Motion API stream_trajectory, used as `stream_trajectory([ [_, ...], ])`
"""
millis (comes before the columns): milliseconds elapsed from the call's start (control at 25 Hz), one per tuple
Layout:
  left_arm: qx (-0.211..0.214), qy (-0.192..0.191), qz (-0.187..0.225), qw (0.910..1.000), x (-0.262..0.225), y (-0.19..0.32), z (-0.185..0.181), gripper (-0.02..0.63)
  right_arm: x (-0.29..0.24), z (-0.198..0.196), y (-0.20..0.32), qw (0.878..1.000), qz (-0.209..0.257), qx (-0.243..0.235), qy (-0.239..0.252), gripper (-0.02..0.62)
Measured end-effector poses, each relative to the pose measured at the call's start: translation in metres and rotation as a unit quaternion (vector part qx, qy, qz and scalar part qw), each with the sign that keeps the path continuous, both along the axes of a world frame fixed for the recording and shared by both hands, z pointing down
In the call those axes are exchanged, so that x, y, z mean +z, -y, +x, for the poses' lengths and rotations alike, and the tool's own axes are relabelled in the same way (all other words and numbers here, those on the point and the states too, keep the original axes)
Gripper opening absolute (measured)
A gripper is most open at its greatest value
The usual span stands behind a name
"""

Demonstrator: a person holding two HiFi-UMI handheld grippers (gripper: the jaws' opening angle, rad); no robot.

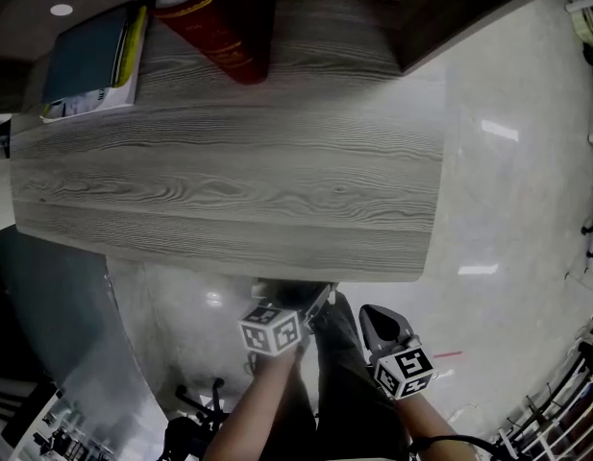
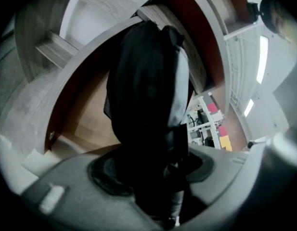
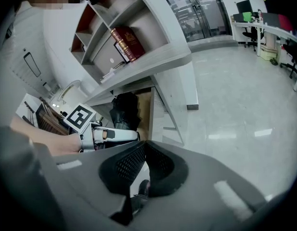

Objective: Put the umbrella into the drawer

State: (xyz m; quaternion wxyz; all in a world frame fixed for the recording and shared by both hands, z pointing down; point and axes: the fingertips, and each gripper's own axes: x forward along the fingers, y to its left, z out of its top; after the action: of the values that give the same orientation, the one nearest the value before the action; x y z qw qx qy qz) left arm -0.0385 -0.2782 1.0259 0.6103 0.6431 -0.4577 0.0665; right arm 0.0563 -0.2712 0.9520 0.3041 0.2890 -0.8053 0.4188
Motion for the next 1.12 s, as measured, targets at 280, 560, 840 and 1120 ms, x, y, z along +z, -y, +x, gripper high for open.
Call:
stream_trajectory([
  [280,-0.019,0.005,-0.016,0.9997,0.008,0.015,0.003,0.259,0.006,-0.001,0.003,1.000,-0.007,0.005,-0.002,0.005],
  [560,-0.016,0.000,0.003,0.9999,0.007,0.019,0.006,0.290,0.009,-0.005,0.009,1.000,-0.005,0.006,-0.001,0.005],
  [840,0.000,0.005,0.027,0.9996,-0.003,0.011,0.003,0.330,0.003,-0.010,-0.001,1.000,-0.008,0.003,0.000,0.005],
  [1120,0.013,0.017,0.018,0.9996,-0.008,-0.008,-0.010,0.331,-0.015,-0.019,-0.009,1.000,0.000,0.006,-0.001,0.005],
])
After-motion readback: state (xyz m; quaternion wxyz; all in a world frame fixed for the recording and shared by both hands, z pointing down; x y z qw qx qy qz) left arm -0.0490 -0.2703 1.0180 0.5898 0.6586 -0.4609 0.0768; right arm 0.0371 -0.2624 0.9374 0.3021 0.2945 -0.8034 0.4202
